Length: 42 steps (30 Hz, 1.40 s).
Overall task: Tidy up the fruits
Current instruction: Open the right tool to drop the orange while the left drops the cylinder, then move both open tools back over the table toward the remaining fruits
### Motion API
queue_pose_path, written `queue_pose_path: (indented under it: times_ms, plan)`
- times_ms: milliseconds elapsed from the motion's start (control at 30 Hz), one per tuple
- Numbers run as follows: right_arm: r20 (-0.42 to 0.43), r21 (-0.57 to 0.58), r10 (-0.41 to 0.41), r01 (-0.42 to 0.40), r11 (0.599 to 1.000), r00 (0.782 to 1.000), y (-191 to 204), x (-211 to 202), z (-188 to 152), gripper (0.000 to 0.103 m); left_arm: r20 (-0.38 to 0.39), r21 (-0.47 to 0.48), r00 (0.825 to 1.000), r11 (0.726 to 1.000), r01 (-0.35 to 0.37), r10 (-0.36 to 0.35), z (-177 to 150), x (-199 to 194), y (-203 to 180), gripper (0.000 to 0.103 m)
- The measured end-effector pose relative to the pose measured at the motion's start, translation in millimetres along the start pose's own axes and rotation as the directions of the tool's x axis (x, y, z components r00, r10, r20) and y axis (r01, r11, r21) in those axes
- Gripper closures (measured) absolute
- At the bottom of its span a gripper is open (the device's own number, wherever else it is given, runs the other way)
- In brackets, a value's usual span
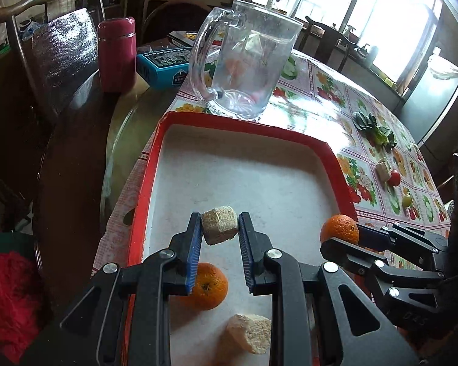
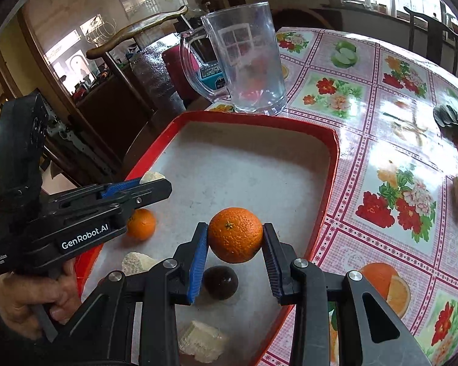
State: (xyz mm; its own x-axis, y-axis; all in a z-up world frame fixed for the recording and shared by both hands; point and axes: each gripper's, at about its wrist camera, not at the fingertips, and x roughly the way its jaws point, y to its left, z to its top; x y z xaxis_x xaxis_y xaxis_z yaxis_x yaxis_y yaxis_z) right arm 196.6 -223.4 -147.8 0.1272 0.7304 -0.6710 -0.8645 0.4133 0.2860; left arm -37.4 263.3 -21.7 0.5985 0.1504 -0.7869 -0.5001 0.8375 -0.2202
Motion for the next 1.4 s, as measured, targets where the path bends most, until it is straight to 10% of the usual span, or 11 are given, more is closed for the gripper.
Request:
queue_pose_path:
  times_ms: [633,1400]
  plan:
    - [0.027,0.007,0.008,-0.009,1.0,1.0,-5.5,-24.4,-16.9,0.062,-0.022,-0.024,1.0,1.0,-0.013,0.013,-10.5,-7.0,-2.0,0.066]
    - [0.123,0.202,-0.093,0.067,0.977,0.988,-93.9,-118.8,-80.0,0.06,0.003,0.114,0.994,0.988,0.109,-0.11,-23.6,-33.4,-94.6,0.066]
